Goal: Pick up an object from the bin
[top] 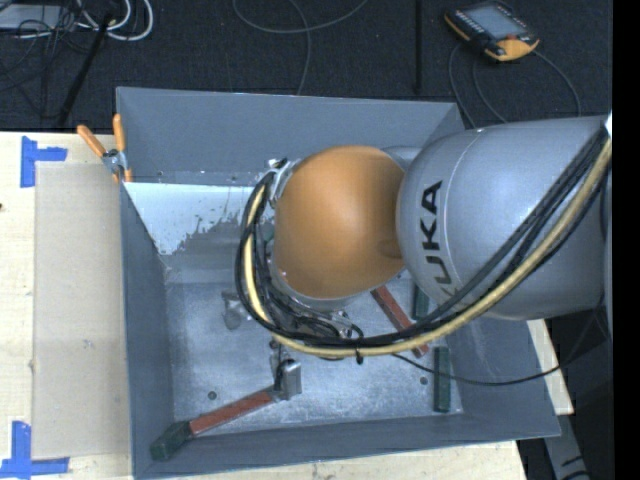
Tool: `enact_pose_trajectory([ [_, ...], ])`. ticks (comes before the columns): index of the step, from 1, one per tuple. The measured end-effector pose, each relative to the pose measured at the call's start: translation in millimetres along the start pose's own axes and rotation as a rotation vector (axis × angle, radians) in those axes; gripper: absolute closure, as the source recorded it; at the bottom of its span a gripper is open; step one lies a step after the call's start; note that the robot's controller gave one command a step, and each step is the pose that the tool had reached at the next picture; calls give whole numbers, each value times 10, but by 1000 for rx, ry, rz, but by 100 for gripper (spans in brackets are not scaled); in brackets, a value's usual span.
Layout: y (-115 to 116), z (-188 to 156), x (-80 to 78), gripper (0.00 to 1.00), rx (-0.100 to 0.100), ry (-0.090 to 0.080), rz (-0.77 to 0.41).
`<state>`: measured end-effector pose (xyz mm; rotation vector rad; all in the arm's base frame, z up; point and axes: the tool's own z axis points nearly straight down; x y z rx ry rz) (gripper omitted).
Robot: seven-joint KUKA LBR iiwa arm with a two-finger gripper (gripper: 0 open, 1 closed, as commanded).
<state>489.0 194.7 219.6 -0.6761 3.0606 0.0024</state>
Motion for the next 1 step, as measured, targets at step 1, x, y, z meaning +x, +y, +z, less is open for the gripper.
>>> enact_pose_trajectory([
  [1,-268,633,194,0,0,2,-109],
])
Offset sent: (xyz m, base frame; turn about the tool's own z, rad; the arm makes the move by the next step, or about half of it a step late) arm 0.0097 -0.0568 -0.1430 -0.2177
